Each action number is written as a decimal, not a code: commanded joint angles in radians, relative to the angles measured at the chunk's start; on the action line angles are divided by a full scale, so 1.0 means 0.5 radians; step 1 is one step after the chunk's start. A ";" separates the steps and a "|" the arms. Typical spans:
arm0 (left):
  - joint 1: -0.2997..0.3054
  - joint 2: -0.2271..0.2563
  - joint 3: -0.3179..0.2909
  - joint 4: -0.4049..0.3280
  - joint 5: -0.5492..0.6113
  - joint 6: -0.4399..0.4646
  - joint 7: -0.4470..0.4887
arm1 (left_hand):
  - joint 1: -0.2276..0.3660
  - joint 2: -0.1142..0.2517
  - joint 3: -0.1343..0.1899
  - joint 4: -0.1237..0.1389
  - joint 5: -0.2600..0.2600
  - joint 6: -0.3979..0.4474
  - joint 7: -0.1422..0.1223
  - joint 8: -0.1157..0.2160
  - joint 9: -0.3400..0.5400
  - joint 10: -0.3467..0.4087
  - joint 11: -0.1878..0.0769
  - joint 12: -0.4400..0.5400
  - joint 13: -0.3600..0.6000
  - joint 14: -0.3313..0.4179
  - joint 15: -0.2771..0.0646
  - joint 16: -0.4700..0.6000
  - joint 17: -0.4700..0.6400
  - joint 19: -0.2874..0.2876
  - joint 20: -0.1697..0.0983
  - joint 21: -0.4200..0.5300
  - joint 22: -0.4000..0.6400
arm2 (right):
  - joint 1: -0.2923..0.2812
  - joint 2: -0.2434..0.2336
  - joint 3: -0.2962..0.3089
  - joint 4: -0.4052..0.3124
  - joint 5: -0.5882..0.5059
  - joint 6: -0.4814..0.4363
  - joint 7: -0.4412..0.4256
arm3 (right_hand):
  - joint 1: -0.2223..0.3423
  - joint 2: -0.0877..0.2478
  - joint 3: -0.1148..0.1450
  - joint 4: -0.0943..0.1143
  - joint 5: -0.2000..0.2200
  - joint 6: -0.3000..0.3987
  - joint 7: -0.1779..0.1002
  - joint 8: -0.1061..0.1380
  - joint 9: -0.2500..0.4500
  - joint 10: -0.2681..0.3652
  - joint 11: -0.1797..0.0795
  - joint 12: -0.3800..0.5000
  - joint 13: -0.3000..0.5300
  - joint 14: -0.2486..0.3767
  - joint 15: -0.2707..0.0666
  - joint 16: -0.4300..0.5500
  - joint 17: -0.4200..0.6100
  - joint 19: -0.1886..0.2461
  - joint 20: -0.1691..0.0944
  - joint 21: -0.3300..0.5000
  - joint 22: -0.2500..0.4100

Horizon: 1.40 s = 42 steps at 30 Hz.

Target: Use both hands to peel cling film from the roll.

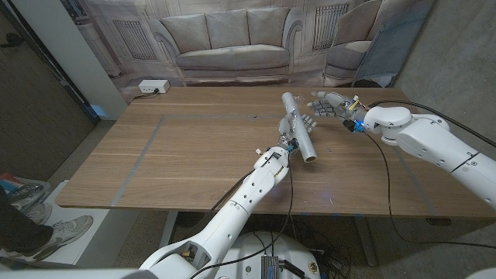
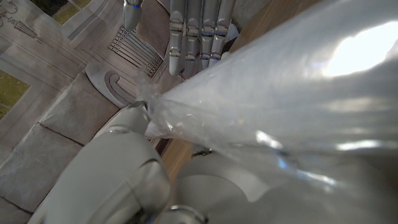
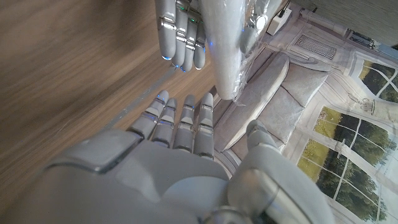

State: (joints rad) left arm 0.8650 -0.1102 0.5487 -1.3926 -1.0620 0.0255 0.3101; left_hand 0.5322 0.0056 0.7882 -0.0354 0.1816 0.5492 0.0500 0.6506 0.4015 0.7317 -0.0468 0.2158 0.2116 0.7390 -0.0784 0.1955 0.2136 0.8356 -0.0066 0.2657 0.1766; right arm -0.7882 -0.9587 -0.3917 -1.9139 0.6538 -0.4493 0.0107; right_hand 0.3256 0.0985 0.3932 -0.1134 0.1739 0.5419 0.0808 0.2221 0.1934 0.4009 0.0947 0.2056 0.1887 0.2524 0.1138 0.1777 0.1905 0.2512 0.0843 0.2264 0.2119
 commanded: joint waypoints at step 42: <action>0.009 0.073 0.186 -0.172 0.185 0.181 0.247 | 0.381 0.308 0.049 0.068 0.021 0.264 -0.004 0.145 0.128 0.028 -0.042 0.018 0.005 0.011 -0.043 -0.004 -0.006 0.024 0.039 -0.023 0.006 | 0.023 -0.041 -0.032 -0.531 -0.195 -0.724 -0.527 | 0.501 -0.094 0.036 -0.143 0.010 0.669 -0.015 0.197 0.068 0.401 -0.070 0.128 -0.002 0.365 -0.071 0.042 -0.022 0.325 0.024 0.165 0.000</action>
State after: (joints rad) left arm 0.8620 -0.0813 0.6265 -1.4611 -0.9859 0.1066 0.4325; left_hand 0.5466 -0.0088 0.7855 -0.0326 0.1850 0.5547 0.0449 0.7177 0.4617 0.7388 -0.0542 0.2157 0.2115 0.7392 -0.0783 0.1956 0.2090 0.8464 0.0040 0.2550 0.1768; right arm -0.7850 -0.9904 -0.3979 -2.1389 0.5732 -0.7351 -0.1988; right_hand 0.5510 0.0503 0.4029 -0.1782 0.1739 0.8673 0.0762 0.3139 0.2213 0.5900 0.0620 0.2628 0.1859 0.4200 0.0819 0.1924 0.1768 0.3995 0.0929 0.2972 0.2091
